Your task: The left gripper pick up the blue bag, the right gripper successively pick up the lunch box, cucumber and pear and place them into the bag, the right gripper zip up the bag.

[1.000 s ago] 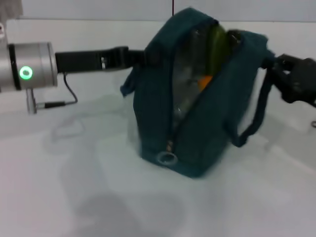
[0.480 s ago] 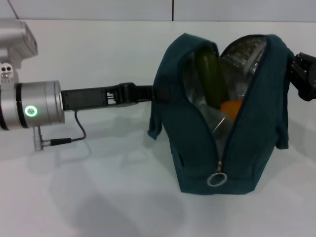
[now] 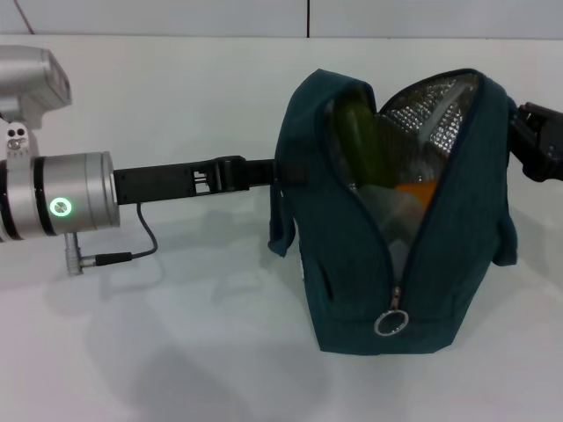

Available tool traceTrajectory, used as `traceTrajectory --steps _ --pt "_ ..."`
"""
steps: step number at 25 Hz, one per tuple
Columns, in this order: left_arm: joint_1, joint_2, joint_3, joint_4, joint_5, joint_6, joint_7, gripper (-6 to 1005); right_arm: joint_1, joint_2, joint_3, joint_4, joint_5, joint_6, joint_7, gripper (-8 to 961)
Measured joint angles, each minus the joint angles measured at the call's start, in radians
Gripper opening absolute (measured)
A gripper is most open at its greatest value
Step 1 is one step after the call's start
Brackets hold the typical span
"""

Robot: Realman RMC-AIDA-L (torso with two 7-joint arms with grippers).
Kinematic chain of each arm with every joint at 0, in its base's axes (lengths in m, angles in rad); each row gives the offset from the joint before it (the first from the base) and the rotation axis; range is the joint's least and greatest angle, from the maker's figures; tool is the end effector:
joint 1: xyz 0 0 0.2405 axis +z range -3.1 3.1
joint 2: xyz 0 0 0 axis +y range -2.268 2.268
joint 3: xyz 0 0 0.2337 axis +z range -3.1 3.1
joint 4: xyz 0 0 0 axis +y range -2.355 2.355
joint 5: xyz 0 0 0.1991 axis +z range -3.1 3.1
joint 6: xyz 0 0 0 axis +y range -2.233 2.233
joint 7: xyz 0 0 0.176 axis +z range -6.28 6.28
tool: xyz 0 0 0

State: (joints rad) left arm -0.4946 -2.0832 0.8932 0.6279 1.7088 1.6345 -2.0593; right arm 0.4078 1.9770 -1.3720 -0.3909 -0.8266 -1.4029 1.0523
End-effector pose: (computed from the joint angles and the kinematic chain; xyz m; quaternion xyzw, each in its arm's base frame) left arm -0.1875 0.3055 -0.0241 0.8032 0.4881 0.3383 0.0470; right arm 0.2200 0.3315 0.0029 -0.8340 0.2224 0.4364 0.2540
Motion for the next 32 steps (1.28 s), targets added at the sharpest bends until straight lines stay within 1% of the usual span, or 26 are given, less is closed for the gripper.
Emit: traceTrajectory --steps 4,10,11,13,15,18,19,21,23,24,26,28,32 --pt "0.007 0.000 -0.010 -0.001 0.000 -0.009 0.024 77 -0.005 0.003 0.012 -0.004 -0.003 -0.029 -0.005 63" --pt "0.017 0.007 -0.026 -0.023 0.000 -0.030 0.063 77 -0.021 -0.004 0.020 0.001 -0.002 -0.048 0.003 166" --pt "0.020 0.008 -0.027 -0.025 -0.001 -0.035 0.067 77 -0.025 -0.007 0.020 0.001 -0.003 -0.060 0.004 218" --pt "0.026 0.008 -0.029 -0.025 -0.001 -0.048 0.072 77 -0.034 -0.016 0.021 0.001 -0.006 -0.087 0.011 322" --pt "0.029 0.008 -0.034 -0.025 -0.001 -0.053 0.074 77 -0.045 -0.030 0.020 0.002 -0.008 -0.120 0.027 426" --pt "0.038 0.008 -0.051 -0.025 0.002 -0.059 0.081 76 -0.063 -0.056 0.018 0.003 -0.010 -0.205 0.035 489" --pt "0.039 0.008 -0.052 -0.025 0.002 -0.059 0.083 76 -0.066 -0.060 0.018 0.003 -0.017 -0.242 0.032 510" --pt "0.040 0.008 -0.052 -0.025 0.002 -0.059 0.083 76 -0.067 -0.073 0.018 0.000 -0.058 -0.362 0.016 553" --pt "0.040 0.008 -0.052 -0.025 0.002 -0.060 0.084 76 -0.056 -0.078 0.021 -0.007 -0.130 -0.471 0.008 595" --pt "0.040 0.007 -0.052 -0.025 0.002 -0.061 0.084 76 -0.045 -0.079 0.020 -0.011 -0.173 -0.519 0.007 616" --pt "0.039 0.006 -0.052 -0.025 0.002 -0.065 0.085 76 -0.016 -0.079 0.020 -0.016 -0.264 -0.572 0.008 658" --pt "0.039 0.004 -0.053 -0.025 0.001 -0.069 0.085 76 0.016 -0.071 0.018 -0.013 -0.351 -0.575 0.014 729" --pt "0.038 0.002 -0.053 -0.025 0.000 -0.070 0.085 76 0.084 -0.042 0.014 0.001 -0.538 -0.526 0.056 726"
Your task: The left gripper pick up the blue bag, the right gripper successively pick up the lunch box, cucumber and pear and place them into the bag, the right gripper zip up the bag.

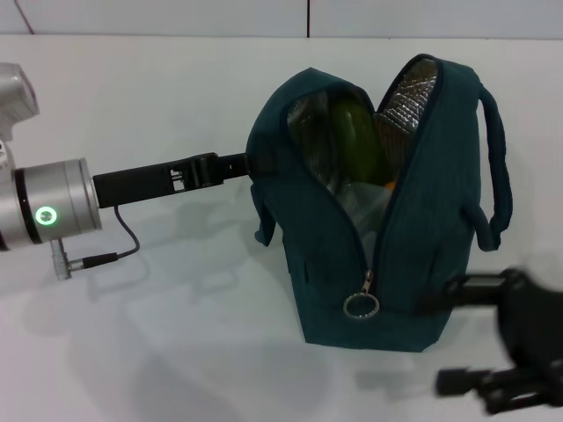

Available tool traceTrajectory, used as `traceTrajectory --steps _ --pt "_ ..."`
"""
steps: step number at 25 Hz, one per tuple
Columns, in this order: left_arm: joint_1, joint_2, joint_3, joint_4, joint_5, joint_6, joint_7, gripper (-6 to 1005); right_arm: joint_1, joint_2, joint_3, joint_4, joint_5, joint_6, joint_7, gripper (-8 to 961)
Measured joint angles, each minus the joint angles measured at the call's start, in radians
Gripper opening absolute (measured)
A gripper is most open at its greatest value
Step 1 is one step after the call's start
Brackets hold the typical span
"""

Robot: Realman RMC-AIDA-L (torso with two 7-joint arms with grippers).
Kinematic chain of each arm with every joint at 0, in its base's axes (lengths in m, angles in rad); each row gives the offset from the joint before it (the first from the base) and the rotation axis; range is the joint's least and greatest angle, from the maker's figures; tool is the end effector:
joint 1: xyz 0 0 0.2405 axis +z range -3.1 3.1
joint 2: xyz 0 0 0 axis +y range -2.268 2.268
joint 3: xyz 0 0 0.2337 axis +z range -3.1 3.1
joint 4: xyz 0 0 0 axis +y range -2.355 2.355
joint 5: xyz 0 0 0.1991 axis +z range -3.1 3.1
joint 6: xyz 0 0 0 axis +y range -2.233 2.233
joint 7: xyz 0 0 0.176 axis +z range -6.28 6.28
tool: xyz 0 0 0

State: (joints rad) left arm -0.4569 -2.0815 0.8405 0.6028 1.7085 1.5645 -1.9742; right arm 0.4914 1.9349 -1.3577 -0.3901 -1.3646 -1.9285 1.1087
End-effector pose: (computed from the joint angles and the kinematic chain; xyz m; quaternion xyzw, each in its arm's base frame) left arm -0.2112 0.3111 -0.0199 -0.7946 -0.4926 -0.3545 0.0174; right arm 0.1881 0.2320 -0.0143 0.9142 -0.0887 -0.3825 0.1000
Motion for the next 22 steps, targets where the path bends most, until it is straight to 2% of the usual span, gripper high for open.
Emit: traceTrajectory --steps 5,12,18,22 --pt "0.000 -0.001 0.000 0.000 0.000 0.000 -0.001 76 0.047 0.033 0.002 0.000 -0.140 0.127 0.091 723" --pt "0.004 -0.002 0.000 -0.001 0.000 0.000 -0.002 76 0.050 0.047 0.001 0.000 -0.160 0.307 0.151 721" --pt "0.001 -0.001 0.000 -0.002 0.000 -0.002 -0.003 75 0.055 0.071 0.000 -0.008 -0.161 0.387 0.154 723" --pt "0.000 0.001 -0.005 -0.002 0.000 -0.004 -0.004 75 0.055 0.076 0.003 -0.011 -0.157 0.403 0.147 725"
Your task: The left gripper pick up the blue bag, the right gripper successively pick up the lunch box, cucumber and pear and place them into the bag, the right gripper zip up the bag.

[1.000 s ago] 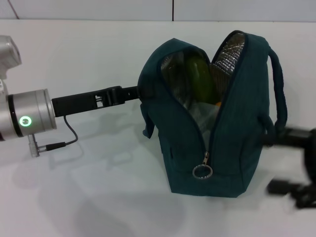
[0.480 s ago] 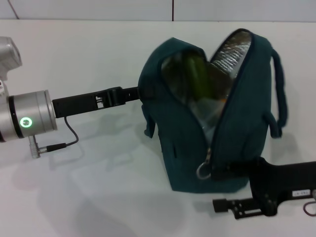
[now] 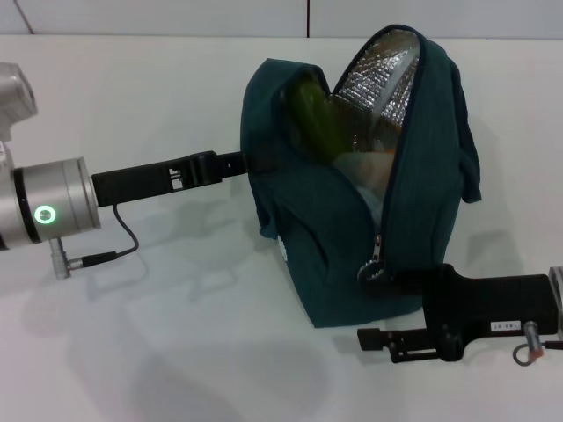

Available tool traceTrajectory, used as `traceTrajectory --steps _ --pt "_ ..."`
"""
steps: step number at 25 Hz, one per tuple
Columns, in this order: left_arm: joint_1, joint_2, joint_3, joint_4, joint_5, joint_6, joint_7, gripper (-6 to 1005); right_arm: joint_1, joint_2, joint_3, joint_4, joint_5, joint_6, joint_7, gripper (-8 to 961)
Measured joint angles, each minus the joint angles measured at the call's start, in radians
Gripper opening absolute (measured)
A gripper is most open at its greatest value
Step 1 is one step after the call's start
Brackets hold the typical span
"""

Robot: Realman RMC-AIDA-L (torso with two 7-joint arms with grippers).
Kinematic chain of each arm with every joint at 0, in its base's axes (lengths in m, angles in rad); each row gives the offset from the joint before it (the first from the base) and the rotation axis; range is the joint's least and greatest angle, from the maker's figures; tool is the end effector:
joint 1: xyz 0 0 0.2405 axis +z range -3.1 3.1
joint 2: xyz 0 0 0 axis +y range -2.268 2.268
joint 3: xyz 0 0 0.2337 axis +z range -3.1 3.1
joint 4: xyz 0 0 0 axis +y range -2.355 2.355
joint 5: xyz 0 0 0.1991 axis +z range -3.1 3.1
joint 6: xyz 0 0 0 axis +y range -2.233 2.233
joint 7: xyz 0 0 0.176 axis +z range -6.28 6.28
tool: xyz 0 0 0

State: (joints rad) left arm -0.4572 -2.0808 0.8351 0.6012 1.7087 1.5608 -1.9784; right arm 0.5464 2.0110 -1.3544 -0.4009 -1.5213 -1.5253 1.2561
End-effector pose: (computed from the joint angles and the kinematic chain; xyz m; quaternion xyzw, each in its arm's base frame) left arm -0.2121 0.3121 -0.0191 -0.7920 -0.4956 -0.3559 0.0198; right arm 0.2052 0.2705 -0.0768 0.9522 -0.1808 -0.2444 0.0287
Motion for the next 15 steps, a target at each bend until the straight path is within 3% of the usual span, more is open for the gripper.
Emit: traceTrajectory --steps 7,15 --pt "-0.002 -0.001 -0.008 0.000 0.000 -0.001 0.003 75 0.022 0.011 -0.029 -0.005 0.004 0.028 0.007 725" --pt "0.004 0.004 -0.017 0.000 0.003 -0.001 0.005 75 -0.006 -0.013 0.003 -0.012 0.006 -0.015 0.054 724"
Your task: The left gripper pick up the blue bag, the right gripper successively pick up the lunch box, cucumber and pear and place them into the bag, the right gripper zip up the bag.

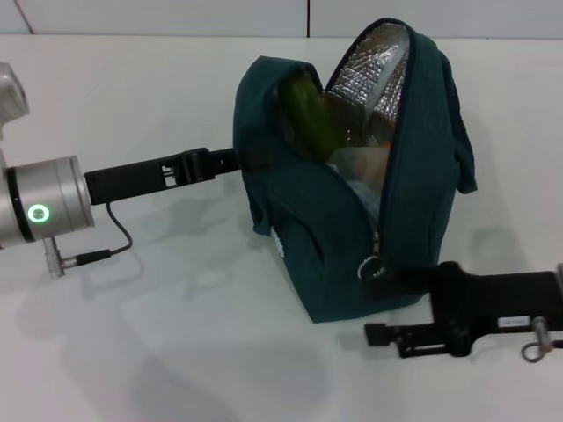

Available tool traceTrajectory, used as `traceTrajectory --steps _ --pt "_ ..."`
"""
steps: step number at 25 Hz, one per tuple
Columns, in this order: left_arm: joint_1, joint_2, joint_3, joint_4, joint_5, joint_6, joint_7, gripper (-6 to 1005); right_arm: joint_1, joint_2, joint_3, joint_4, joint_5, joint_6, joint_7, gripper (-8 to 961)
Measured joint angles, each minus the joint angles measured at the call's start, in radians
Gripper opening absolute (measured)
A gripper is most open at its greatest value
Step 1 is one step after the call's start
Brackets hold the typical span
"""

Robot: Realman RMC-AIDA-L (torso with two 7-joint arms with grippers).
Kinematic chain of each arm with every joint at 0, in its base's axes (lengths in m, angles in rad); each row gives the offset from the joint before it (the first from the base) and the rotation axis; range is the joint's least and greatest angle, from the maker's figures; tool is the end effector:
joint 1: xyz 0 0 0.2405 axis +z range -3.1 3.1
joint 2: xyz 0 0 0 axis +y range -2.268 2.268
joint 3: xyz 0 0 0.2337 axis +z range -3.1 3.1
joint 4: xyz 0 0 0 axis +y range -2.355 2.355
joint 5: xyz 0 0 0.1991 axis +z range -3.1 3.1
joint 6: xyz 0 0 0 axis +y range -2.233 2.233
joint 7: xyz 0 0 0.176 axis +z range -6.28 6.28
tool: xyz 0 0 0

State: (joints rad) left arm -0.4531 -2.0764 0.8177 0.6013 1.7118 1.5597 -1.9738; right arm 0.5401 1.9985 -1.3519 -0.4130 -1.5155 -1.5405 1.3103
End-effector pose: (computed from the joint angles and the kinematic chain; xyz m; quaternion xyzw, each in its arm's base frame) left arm -0.2157 0.3133 -0.0151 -0.7898 -0.4964 -0.3591 0.0287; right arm 0.2062 0.2716 -0.0705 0.9473 -0.2020 -0.2464 0.0335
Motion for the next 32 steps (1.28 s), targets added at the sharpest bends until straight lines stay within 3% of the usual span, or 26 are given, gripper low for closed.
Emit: traceTrajectory --steps 3,6,15,26,32 --pt "-0.002 0.001 -0.003 0.000 0.001 -0.006 0.001 75 -0.027 -0.008 0.061 -0.004 0.000 -0.033 -0.003 724" --pt "-0.003 0.001 -0.003 0.000 0.002 -0.012 0.001 75 -0.044 -0.001 0.091 -0.013 0.001 -0.045 -0.025 725" --pt "-0.001 0.001 -0.003 0.000 0.005 -0.012 0.001 74 -0.032 0.026 0.087 -0.028 0.002 -0.014 -0.059 720" --pt "0.002 0.001 -0.003 0.000 0.005 -0.012 0.001 74 -0.073 0.015 0.109 -0.065 0.041 -0.019 -0.061 704" --pt "-0.002 0.001 -0.003 0.000 0.005 -0.012 0.001 74 -0.056 0.023 0.091 -0.057 0.039 0.043 -0.078 696"
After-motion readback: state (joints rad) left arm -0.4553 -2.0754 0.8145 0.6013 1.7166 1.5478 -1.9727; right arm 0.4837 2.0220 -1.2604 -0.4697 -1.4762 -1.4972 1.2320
